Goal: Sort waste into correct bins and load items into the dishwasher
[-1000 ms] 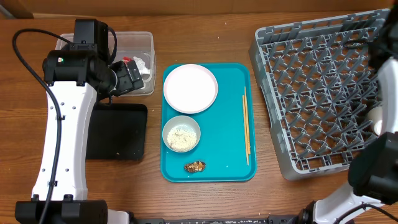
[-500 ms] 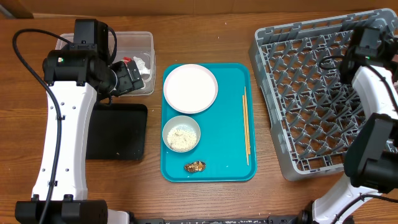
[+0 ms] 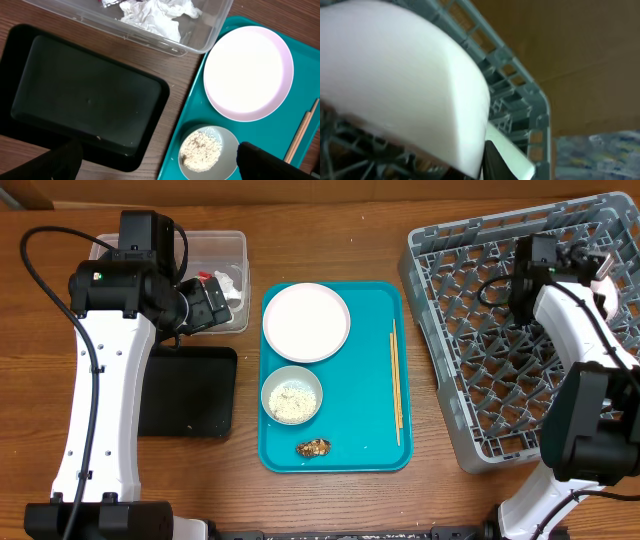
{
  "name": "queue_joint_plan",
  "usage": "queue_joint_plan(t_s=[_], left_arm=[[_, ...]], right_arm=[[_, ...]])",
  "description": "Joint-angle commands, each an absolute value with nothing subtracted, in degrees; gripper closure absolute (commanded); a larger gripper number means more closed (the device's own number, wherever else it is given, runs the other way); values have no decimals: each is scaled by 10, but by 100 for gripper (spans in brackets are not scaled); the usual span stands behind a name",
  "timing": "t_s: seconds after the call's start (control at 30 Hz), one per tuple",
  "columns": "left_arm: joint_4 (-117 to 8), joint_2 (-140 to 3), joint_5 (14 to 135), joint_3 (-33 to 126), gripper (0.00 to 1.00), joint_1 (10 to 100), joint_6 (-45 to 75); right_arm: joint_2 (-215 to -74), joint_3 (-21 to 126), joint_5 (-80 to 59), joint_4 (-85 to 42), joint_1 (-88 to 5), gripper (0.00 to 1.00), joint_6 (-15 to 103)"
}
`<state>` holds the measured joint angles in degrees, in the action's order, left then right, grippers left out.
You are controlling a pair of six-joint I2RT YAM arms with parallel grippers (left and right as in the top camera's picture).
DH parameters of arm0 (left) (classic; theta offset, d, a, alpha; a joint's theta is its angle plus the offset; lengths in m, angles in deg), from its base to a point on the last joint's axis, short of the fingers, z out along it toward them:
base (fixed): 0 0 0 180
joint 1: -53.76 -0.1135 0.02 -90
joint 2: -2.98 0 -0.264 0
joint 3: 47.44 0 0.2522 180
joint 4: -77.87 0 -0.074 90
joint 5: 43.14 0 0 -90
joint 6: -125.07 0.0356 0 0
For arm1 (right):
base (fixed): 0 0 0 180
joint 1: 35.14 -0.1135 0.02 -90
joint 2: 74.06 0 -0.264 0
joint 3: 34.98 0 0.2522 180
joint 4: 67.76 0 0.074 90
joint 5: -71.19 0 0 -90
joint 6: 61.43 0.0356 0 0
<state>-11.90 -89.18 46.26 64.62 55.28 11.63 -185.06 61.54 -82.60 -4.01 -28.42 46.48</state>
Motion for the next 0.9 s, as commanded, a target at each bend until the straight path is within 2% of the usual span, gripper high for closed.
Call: queue_joint_plan(t_s=[0.0,0.17,0.3,0.37,0.43,0.63,0.87], left_arm=[[-119,-893,469,654,0,561,124],[-119,-893,469,654,0,561,124],[-119,-893,469,654,0,561,124],[-119,-893,469,654,0,561,124],[-119,-893,468,654,0,561,124],[-119,-893,467,654,0,561,124],[-119,-893,467,654,0,561,124]], right_arm=[[-1848,606,-724,-7,-288,83,487],[-1809,610,-658,14,-288,79,513],[-1754,632,-557,34,-288,69,513],[-1723,641,-483,46,-288,63,511],[-1668,642,-335,61,-288,57,509],[-1625,642,-42,83,-289,51,416],[-1627,639,-3,161,-345,48,370]])
